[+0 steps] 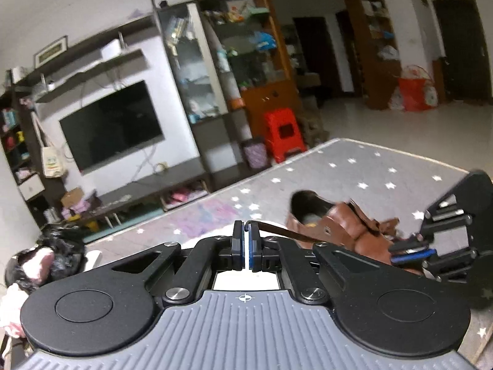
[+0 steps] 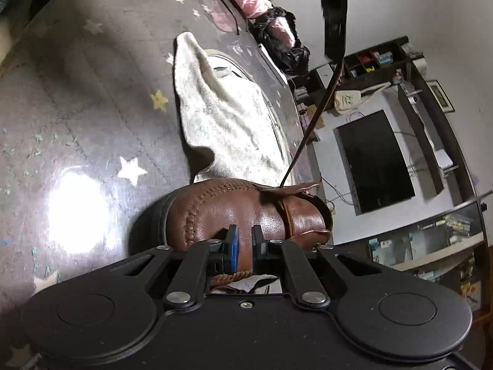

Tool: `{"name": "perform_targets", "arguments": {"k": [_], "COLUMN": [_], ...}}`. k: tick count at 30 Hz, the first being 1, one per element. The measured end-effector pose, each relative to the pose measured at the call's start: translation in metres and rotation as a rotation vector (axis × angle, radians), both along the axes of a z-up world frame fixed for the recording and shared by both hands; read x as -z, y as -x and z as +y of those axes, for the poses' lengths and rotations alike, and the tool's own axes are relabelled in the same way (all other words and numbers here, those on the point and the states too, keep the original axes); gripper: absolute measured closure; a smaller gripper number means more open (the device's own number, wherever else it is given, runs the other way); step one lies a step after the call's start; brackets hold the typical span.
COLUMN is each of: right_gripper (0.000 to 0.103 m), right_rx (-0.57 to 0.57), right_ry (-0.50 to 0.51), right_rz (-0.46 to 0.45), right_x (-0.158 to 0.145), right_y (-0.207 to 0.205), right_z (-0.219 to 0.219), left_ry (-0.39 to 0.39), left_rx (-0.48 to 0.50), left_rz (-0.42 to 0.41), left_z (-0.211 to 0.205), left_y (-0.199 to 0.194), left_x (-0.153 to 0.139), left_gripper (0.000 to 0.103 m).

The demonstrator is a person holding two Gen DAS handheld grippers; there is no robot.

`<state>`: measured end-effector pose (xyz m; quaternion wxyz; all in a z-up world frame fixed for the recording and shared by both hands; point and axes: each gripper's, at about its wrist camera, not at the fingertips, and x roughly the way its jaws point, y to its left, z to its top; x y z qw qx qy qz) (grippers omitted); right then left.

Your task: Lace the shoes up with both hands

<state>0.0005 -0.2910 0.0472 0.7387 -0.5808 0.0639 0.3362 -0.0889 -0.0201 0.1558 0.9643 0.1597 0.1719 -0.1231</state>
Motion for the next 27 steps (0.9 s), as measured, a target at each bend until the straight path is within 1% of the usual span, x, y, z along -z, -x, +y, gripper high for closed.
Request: {"name": "perform_targets", "arguments": {"k": [3,5,8,11,13,16,20,21,25,26,27], "right_gripper": [0.096,0.096,0.095,0.094,0.093,0.093,0.093,0.093,0.093,0.093,0.092], "right_rx": [0.003,0.005,0.017,0.040,0.077,0.139,0.224,0.258,0.312,0.328,0.345], "right_ry": [0.005,0.001,-0.030,-0.074,-0.129,-0.199,-0.271,-0.301,-0.360,-0.376,-0.391], "right_rz": [0.002,0.002,0.021,0.047,0.069,0.092,0.149,0.183,0.254,0.281,0.307], "right_x": [0.002,0.002,-0.001,-0.008,-0.017,-0.027,-0.036,-0.038,-0.040,-0.039,-0.037], "right_y": [0.000,0.001,-0.001,-0.004,-0.009,-0.020,-0.044,-0.055,-0.078,-0.088,-0.097], "right_z": [0.001,0.000,-0.003,-0.008,-0.016,-0.028,-0.044,-0.049,-0.056,-0.057,-0.058], "left_ry": [-0.001,-0.006,-0.029,-0.041,-0.052,-0.070,-0.048,-0.040,-0.016,-0.013,-0.009], "left_rx": [0.006,0.026,0.046,0.039,0.029,0.016,-0.016,-0.024,-0.053,-0.060,-0.065], "left_rz": [-0.006,-0.016,-0.032,-0.020,-0.003,0.053,0.122,0.138,0.193,0.207,0.219], "left_z": [0.000,-0.005,-0.013,-0.012,-0.010,-0.002,0.012,0.015,0.024,0.028,0.031], "left_y": [0.005,0.010,0.010,0.006,0.003,-0.002,-0.010,-0.012,-0.020,-0.023,-0.025], "left_x": [-0.006,-0.009,-0.009,-0.007,-0.002,0.013,0.030,0.034,0.047,0.051,0.054], "left_gripper": [0.101,0.101,0.101,0.101,0.101,0.100,0.100,0.100,0.098,0.096,0.092]}}
